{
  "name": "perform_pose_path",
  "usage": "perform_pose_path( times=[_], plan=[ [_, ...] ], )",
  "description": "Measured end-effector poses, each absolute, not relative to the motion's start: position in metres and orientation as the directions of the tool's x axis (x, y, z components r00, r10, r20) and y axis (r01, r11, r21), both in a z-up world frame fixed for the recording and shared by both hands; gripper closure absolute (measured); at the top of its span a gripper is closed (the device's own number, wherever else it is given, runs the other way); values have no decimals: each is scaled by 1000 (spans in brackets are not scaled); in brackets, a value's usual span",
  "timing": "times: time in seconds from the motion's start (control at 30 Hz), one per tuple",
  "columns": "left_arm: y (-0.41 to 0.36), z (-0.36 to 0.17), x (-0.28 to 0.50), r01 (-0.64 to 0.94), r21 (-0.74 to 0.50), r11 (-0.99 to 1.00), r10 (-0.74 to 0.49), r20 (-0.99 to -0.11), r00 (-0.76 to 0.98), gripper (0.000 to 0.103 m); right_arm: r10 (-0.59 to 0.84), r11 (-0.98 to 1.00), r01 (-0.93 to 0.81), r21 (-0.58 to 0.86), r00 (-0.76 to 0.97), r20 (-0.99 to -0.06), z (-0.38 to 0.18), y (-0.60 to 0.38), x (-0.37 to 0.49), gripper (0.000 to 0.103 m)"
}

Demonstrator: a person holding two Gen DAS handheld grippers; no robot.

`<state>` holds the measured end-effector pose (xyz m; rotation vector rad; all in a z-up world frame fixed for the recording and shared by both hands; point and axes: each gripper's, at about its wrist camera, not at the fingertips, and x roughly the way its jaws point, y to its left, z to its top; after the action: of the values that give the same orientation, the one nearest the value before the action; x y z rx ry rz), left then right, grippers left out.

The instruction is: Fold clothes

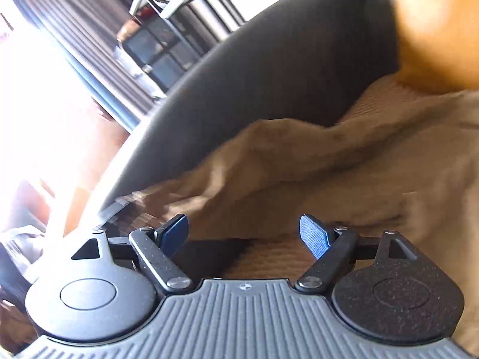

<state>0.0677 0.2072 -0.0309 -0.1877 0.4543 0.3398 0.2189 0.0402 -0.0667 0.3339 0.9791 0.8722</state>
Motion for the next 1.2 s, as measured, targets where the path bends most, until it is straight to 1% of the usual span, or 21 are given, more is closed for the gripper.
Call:
perform_pose_path(
  times=[0.13,0.33,0.37,0.4,0.43,0.47,0.5,0.57,0.67,0.73,0.77,0.83,0.9,1.0,1.1,1.2],
  plan=[
    [210,-34,63,-353,-103,930,272,-455,848,85,809,581,-405,706,190,-556,-77,71,226,16],
    [209,-37,62,-336,-104,936,255,-454,854,82,867,497,-150,854,110,-486,-113,99,236,17],
    [208,-37,61,-331,-104,938,250,-457,854,78,875,483,-139,865,103,-473,-115,104,237,27],
    [207,-38,58,-331,-99,938,252,-460,852,65,881,473,-144,869,91,-464,-116,109,237,43],
    [206,-37,50,-334,-102,937,254,-458,852,60,874,485,-165,859,78,-479,-114,114,238,91],
    [205,-36,42,-339,-108,935,256,-454,853,54,867,497,-189,847,67,-494,-111,118,239,98],
    [203,-36,33,-343,-115,932,259,-450,855,45,858,509,-235,828,64,-510,-102,119,241,98],
    [198,-39,14,-307,-165,937,199,-469,860,36,840,529,-320,786,66,-538,-80,117,247,99],
    [176,-59,1,-197,-212,957,46,-562,826,35,816,558,-416,718,118,-565,-37,100,261,99],
    [150,-77,0,-121,-217,969,-42,-621,782,33,815,565,-435,701,162,-557,-8,81,271,99],
    [137,-85,0,-90,-207,974,-65,-639,766,32,815,568,-444,693,189,-547,6,71,274,99],
    [112,-97,2,-59,-170,984,-68,-658,750,28,810,582,-454,675,248,-531,32,51,281,99],
    [94,-107,7,-38,-128,991,-58,-669,741,22,790,610,-456,648,296,-536,53,32,290,99],
    [79,-123,20,-39,-72,997,-23,-703,711,22,755,655,-443,612,353,-553,74,2,306,99],
    [78,-136,31,-43,-104,994,-48,-738,673,22,730,684,-419,597,404,-552,89,-27,317,99],
    [74,-143,38,-26,-132,991,-83,-755,650,22,704,709,-396,584,446,-552,96,-55,329,99]
  ],
)
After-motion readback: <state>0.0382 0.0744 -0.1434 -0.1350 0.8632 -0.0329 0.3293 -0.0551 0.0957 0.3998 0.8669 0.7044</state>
